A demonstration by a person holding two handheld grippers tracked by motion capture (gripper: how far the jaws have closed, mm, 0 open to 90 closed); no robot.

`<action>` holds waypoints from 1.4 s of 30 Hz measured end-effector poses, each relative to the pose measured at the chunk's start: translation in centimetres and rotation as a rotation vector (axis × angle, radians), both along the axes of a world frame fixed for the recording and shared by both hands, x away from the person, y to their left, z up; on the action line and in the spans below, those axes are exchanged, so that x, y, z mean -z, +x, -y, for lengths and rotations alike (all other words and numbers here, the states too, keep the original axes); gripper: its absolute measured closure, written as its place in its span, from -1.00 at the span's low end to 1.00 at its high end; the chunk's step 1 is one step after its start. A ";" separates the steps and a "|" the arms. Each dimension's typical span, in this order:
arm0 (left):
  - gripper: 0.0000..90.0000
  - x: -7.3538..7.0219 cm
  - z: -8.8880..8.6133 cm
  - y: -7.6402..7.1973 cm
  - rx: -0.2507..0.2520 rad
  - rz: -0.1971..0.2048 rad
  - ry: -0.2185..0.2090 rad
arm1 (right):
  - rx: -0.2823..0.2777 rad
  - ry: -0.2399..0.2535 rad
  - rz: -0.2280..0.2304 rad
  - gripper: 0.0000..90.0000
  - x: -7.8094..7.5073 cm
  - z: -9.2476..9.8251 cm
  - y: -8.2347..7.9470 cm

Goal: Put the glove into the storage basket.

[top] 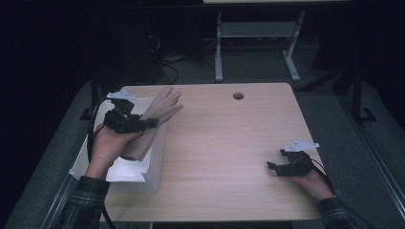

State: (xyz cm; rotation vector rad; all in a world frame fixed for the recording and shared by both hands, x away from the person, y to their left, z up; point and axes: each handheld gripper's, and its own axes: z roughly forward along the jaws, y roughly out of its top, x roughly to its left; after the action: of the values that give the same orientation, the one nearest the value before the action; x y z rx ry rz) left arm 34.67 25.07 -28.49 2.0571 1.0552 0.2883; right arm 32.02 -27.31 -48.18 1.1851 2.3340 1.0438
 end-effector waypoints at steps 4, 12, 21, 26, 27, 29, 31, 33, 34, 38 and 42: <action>0.50 0.4 -1.7 -0.4 -0.048 0.004 0.012 | 0.000 0.000 0.000 -0.54 0.0 0.0 0.0; 0.50 2.3 -5.1 -0.6 -0.148 -0.021 0.015 | 0.002 0.001 -0.001 -0.54 0.0 0.0 0.0; 0.50 5.5 -6.5 -0.1 -0.204 -0.046 0.041 | 0.000 0.000 0.000 -0.54 0.0 0.0 0.0; 0.49 8.2 -6.6 0.4 -0.220 -0.074 0.062 | 0.000 0.000 0.000 -0.54 0.0 0.0 0.0; 0.49 8.6 -6.6 0.5 -0.223 -0.078 0.068 | 0.000 0.000 0.000 -0.54 0.0 0.0 0.0; 0.49 9.4 -6.5 0.8 -0.223 -0.087 0.077 | 0.000 0.000 0.000 -0.54 0.0 0.0 0.0; 0.49 9.8 -6.4 0.9 -0.227 -0.091 0.078 | 0.000 -0.001 0.000 -0.54 0.0 0.0 0.0; 0.49 10.9 -6.2 1.3 -0.224 -0.106 0.090 | 0.000 0.000 0.000 -0.54 0.0 0.0 0.0; 0.49 10.9 -6.2 1.3 -0.224 -0.106 0.090 | 0.000 0.000 0.000 -0.54 0.0 0.0 0.0; 0.48 12.5 -6.0 1.6 -0.228 -0.130 0.105 | 0.000 0.000 0.001 -0.54 0.0 0.0 0.0; 0.48 12.6 -5.9 1.6 -0.223 -0.133 0.115 | 0.000 0.000 0.000 -0.54 0.0 0.0 0.0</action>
State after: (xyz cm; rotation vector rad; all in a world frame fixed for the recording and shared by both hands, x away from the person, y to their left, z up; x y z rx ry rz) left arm 36.28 31.01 -41.13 2.0850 1.3825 0.3349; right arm 32.02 -27.31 -48.18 1.1847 2.3343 1.0433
